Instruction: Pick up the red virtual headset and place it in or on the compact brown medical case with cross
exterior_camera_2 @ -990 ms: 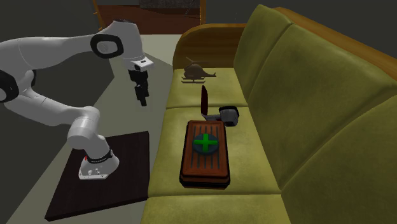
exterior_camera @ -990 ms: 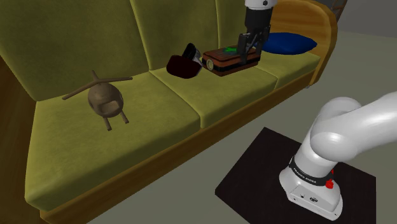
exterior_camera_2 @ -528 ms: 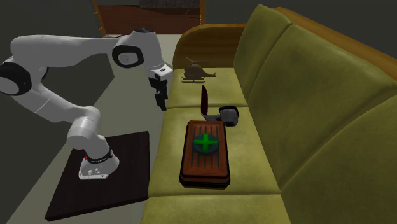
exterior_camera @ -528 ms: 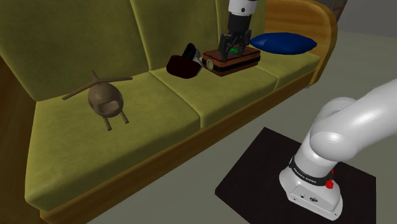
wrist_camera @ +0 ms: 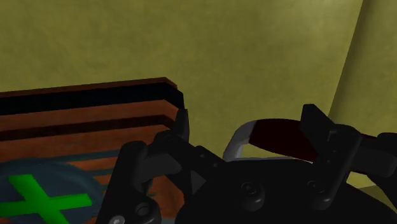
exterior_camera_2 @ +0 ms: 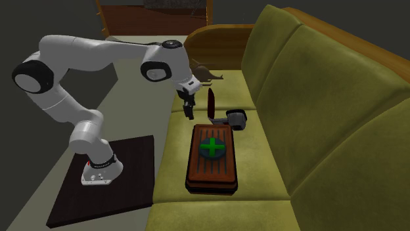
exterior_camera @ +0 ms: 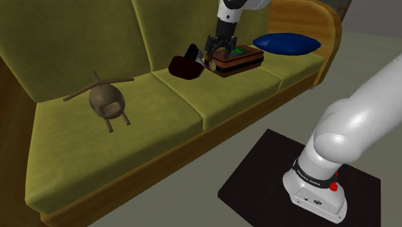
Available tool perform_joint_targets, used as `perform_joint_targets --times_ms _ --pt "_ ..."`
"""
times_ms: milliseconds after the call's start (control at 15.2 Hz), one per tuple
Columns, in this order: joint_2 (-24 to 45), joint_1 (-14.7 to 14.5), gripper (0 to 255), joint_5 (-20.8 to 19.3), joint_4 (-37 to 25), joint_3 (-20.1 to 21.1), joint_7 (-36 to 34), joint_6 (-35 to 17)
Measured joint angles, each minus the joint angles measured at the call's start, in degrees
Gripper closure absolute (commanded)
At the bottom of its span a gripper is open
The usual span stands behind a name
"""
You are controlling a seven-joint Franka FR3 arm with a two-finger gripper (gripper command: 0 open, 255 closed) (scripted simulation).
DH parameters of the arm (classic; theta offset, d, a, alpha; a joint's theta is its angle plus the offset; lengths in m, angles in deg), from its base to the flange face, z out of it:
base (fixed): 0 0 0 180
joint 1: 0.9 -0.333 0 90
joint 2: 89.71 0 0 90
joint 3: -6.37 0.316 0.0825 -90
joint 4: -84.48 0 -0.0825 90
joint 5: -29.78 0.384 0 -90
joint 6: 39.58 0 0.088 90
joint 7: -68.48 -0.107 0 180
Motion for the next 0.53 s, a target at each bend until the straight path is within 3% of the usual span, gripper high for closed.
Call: perform_joint_targets --times_ms 528 --pt "15.4 0.4 0 10.7 -12.1 -4.0 3.8 -5.9"
